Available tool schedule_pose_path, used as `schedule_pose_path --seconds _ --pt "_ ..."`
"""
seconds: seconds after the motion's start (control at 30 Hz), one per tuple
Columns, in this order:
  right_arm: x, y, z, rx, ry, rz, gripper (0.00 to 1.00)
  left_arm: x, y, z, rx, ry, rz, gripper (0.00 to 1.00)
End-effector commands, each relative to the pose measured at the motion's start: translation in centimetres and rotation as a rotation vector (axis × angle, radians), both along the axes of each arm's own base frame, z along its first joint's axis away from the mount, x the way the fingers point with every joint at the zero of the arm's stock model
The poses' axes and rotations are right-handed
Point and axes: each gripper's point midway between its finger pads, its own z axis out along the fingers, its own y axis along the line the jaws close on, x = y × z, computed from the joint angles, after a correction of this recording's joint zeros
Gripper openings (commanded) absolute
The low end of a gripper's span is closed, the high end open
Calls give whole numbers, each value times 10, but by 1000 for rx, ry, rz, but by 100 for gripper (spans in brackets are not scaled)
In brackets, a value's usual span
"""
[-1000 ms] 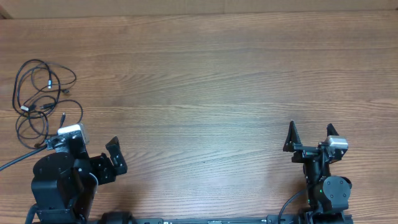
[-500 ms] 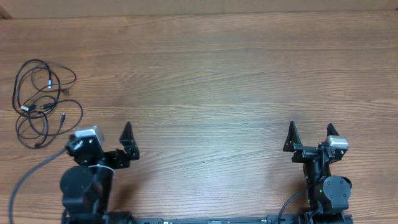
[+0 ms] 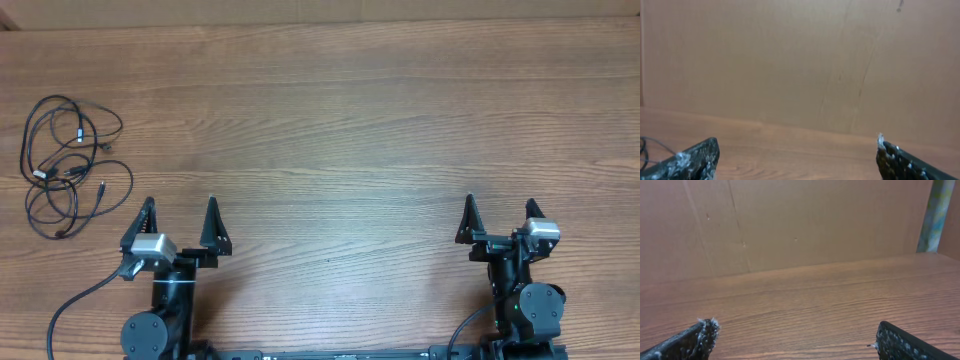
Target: Untangle cables
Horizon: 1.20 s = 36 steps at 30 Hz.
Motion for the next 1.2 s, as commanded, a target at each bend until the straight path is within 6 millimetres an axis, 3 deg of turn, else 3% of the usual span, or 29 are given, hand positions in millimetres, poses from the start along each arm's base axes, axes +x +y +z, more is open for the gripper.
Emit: schedule_pose_path --seconds 0.0,0.2,0.47,0.53,1.17 --pt "0 -1 -2 -8 -2 -1 100 2 -1 -2 31 -76 2 100" --pt "0 -1 -2 -7 -2 -1 100 3 -7 -9 198 -99 7 99" --pt "0 -1 -2 -7 -2 -1 100 11 -8 -65 239 129 -18 100" --pt "0 0 -2 -8 -2 0 100 10 -9 -90 224 229 -33 100" --pt "0 -1 -2 -7 -2 -1 100 11 -8 -88 178 227 -31 100"
